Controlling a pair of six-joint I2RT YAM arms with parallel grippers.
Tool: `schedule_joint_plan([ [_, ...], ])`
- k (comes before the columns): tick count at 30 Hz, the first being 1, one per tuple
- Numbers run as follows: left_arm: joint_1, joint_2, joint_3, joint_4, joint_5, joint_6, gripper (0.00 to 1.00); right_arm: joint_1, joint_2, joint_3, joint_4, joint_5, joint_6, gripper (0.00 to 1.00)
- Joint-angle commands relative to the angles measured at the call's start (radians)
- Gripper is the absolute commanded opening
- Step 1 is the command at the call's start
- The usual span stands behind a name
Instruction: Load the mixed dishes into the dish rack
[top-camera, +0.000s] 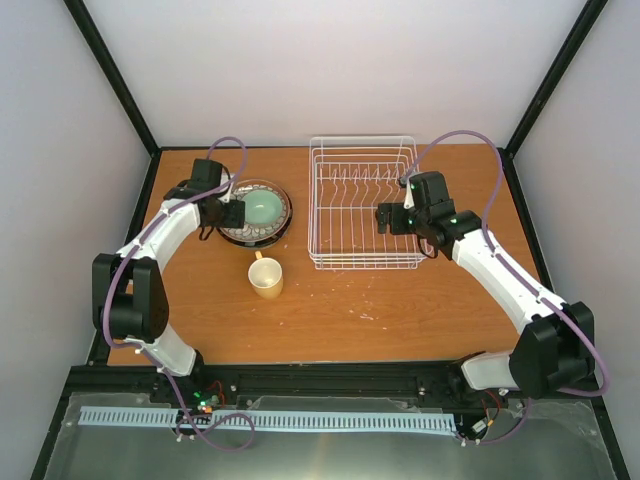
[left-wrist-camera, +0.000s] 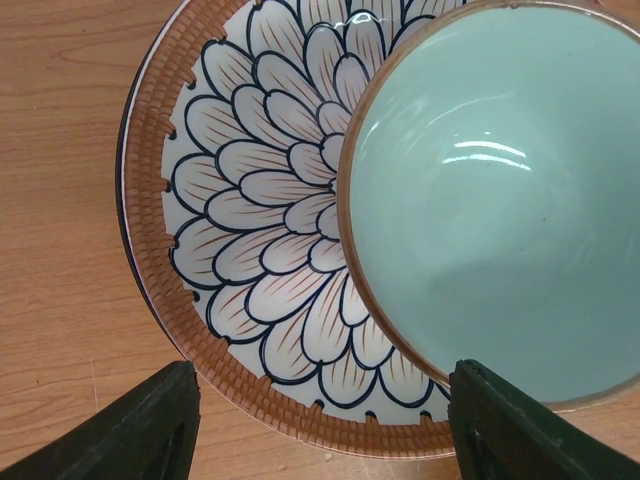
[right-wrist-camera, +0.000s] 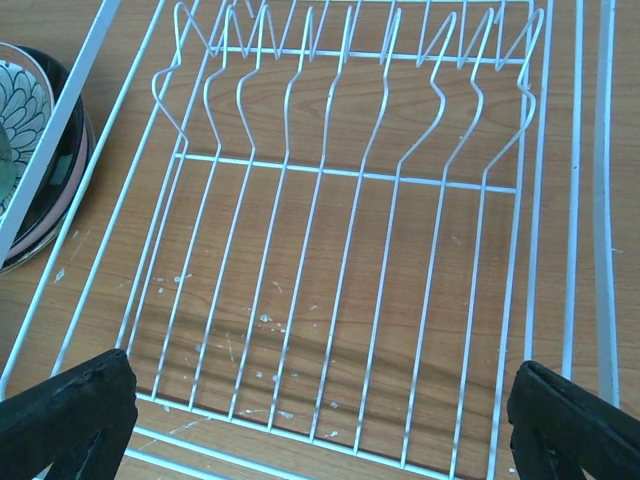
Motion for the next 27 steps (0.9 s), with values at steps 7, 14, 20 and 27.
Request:
schedule_joint_plan([
  [7,-0.004,0.024,0.079,-0.007,0.033,-0.006,0.66,0.007,0.018,-0.013,0.022,-0.024,0.015,1.00],
  [14,-0.004,0.094,0.114,-0.017,0.025,-0.014,0.53,0.008,-0.001,-0.024,0.025,0.007,0.003,1.00],
  [20,-0.005,0.144,0.140,-0.008,0.051,-0.017,0.49,0.007,-0.006,-0.023,0.022,0.029,-0.004,1.00],
  [27,-0.012,0.197,0.192,-0.011,0.081,-0.015,0.35,0.008,0.010,-0.027,0.029,0.018,-0.002,1.00],
])
